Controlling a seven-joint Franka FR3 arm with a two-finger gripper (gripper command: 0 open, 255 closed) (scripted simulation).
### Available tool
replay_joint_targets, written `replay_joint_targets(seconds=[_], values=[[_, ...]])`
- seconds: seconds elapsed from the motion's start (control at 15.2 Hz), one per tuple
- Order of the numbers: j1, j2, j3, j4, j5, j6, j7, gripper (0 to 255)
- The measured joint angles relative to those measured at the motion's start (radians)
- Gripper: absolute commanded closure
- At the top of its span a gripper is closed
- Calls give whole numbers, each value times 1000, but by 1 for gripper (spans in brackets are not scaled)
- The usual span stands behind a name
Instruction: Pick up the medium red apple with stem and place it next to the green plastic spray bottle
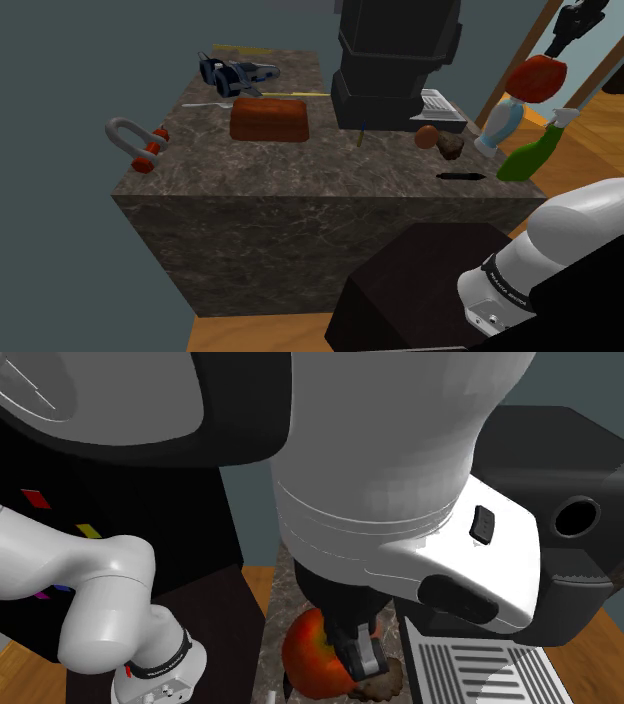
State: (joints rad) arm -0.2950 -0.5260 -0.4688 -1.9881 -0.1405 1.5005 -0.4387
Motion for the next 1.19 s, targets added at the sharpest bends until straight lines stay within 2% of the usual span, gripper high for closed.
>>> replay_joint_targets(seconds=[1.19], values=[[-22,-41,-31,-270,-34,231,-2,255]])
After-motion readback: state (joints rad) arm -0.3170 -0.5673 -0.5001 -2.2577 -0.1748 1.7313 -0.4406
